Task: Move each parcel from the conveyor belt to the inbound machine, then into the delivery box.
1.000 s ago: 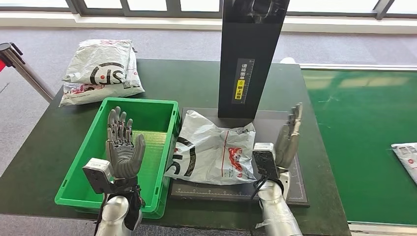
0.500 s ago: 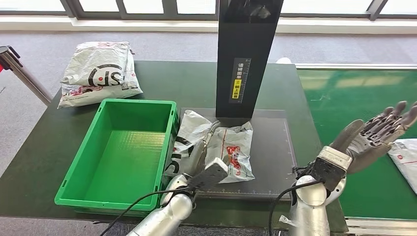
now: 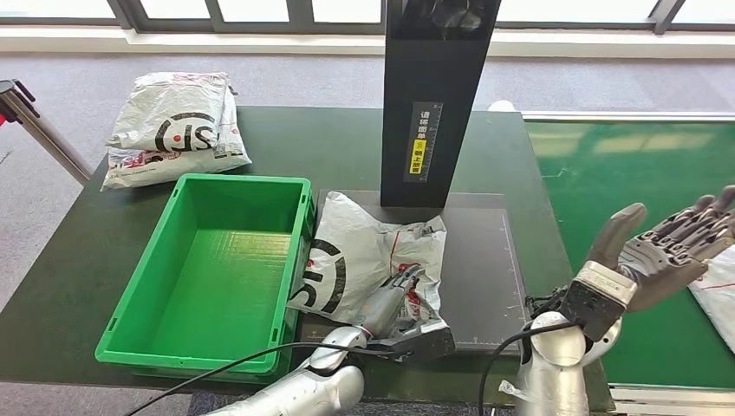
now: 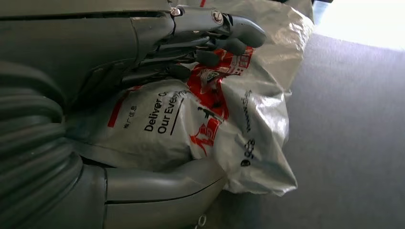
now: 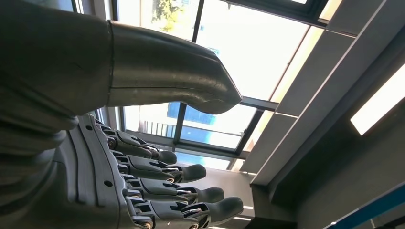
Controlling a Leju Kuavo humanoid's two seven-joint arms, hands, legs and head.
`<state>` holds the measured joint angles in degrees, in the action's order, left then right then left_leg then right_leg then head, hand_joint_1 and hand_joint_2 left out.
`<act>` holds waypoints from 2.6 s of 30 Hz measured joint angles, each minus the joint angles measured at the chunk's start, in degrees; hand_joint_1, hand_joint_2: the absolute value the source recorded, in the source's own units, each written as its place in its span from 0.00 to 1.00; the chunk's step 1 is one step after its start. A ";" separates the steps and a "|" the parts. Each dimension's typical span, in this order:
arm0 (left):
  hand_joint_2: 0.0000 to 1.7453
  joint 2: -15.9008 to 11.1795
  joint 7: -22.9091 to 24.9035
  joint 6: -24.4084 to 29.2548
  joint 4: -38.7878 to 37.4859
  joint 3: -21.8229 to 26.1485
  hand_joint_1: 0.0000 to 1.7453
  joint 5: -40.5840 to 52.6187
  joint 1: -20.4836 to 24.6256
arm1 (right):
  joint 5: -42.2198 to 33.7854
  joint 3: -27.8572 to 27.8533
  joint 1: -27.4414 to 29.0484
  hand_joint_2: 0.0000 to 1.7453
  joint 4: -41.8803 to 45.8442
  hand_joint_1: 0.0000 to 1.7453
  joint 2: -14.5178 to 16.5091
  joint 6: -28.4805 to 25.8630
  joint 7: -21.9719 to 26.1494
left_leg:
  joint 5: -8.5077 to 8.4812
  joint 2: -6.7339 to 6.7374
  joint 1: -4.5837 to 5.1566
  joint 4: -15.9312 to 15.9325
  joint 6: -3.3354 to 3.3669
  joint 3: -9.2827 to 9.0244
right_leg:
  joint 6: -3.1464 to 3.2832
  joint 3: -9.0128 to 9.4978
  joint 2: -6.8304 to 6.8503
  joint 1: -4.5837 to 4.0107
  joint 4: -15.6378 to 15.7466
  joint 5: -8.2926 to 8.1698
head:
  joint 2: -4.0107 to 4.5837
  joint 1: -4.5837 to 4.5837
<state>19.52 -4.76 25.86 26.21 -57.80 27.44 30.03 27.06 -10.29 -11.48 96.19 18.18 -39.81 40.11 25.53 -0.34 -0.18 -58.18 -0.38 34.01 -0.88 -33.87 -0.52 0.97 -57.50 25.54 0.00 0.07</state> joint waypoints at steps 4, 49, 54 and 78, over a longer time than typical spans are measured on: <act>1.00 0.20 3.08 -1.36 -1.62 -4.04 1.00 1.60 1.41 | 0.10 -0.02 0.02 1.00 0.17 0.00 -0.01 -0.01 0.00 | 0.00 -0.02 0.00 0.00 0.00 -0.02 | 0.00 0.05 0.03 0.00 0.00 0.00 | 0.00 0.00; 1.00 -6.01 22.85 14.37 41.05 13.69 1.00 60.03 -4.93 | 0.32 -2.45 0.69 1.00 1.93 0.00 -0.04 -0.08 -0.07 | 0.03 0.05 -0.01 0.01 -0.04 -0.07 | 0.02 0.06 -0.07 -0.01 -0.03 0.01 | 0.00 0.01; 1.00 -9.60 29.07 14.38 48.35 12.31 1.00 60.03 -3.58 | 0.34 -2.47 0.69 1.00 1.93 0.00 -0.04 -0.08 -0.07 | 0.03 0.03 -0.01 0.00 -0.04 -0.07 | 0.02 0.05 -0.05 -0.01 -0.03 0.01 | 0.00 0.01; 1.00 -2.71 -34.02 14.36 69.95 50.88 1.00 35.57 -16.13 | 1.71 -2.69 0.66 1.00 1.79 0.00 -0.04 -0.05 -0.09 | 0.03 0.03 -0.09 0.03 -0.11 0.01 | 0.08 -0.03 -0.03 -0.14 -0.04 0.08 | 0.00 0.00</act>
<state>16.81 -38.78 40.22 96.16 -6.92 63.01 13.90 28.77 -12.98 -10.82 97.97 18.14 -39.87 40.01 25.56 -0.31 -0.27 -58.16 -0.49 34.02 -0.81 -33.90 -0.55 0.83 -57.54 25.61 0.00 0.07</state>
